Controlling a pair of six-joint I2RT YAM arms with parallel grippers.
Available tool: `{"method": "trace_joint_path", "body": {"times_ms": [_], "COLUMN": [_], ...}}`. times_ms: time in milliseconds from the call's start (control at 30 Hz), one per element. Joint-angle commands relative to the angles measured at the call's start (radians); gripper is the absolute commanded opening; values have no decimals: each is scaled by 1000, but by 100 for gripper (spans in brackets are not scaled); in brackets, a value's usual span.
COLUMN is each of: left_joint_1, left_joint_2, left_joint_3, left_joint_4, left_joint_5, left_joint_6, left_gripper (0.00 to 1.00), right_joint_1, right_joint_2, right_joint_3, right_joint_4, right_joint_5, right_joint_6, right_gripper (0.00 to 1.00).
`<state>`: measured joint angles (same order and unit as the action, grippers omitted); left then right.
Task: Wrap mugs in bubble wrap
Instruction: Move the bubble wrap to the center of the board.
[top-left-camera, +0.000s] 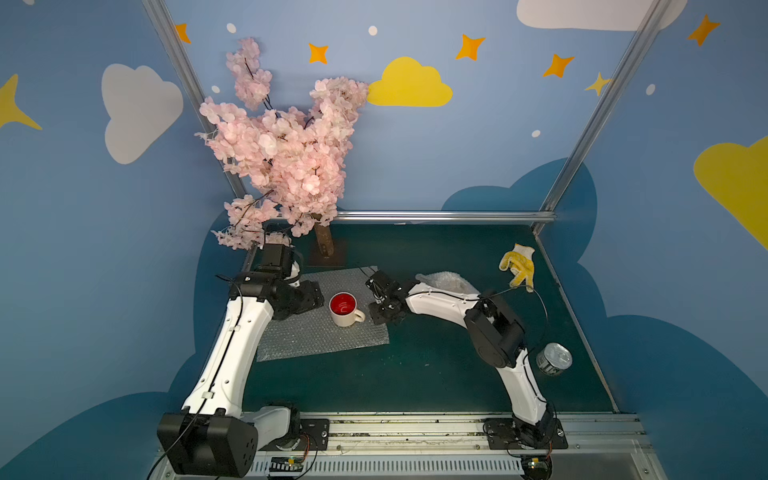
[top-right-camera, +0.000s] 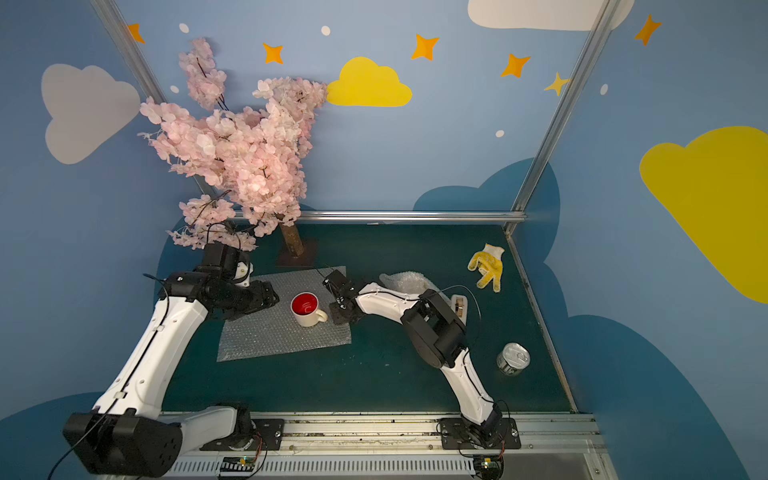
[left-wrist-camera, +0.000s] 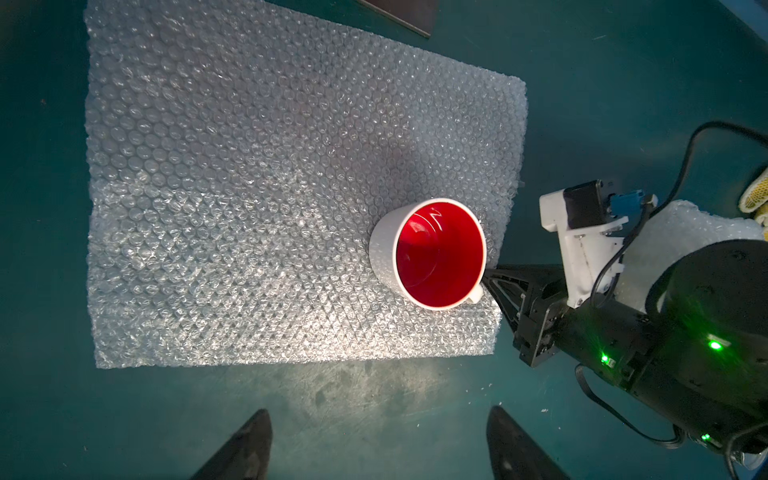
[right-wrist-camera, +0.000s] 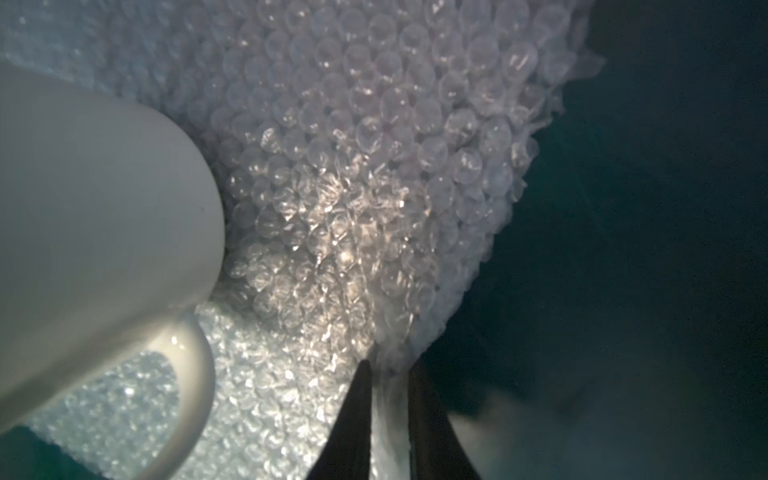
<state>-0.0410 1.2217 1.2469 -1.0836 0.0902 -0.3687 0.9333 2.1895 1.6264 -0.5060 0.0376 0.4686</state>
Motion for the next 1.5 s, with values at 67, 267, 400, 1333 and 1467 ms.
{"method": "trace_joint_path", "body": {"times_ms": [67, 267, 400, 1333, 1467], "left_joint_1": [6, 4, 4, 10, 10], "left_joint_2": [-19, -15, 6, 247, 224], "left_joint_3": [-11, -28, -40, -261, -302], "left_joint_4": [-7, 13, 32, 162, 216], "left_joint_5": [31, 60, 88, 152, 181], "left_joint_6": [11, 5, -1, -73, -101], "left_gripper": [80, 80, 80, 76, 77], "right_joint_1": [2, -34, -69, -229, -231], "right_joint_2": [4, -99, -179, -583, -531], "right_joint_3": [-21, -119, -195, -353, -295], "right_joint_4": [-87, -74, -90, -243, -251], "right_joint_5": [57, 86, 87, -113, -172], "right_joint_6": [24, 13, -37, -226, -237], "right_gripper": [0, 0, 0, 62, 64]}}
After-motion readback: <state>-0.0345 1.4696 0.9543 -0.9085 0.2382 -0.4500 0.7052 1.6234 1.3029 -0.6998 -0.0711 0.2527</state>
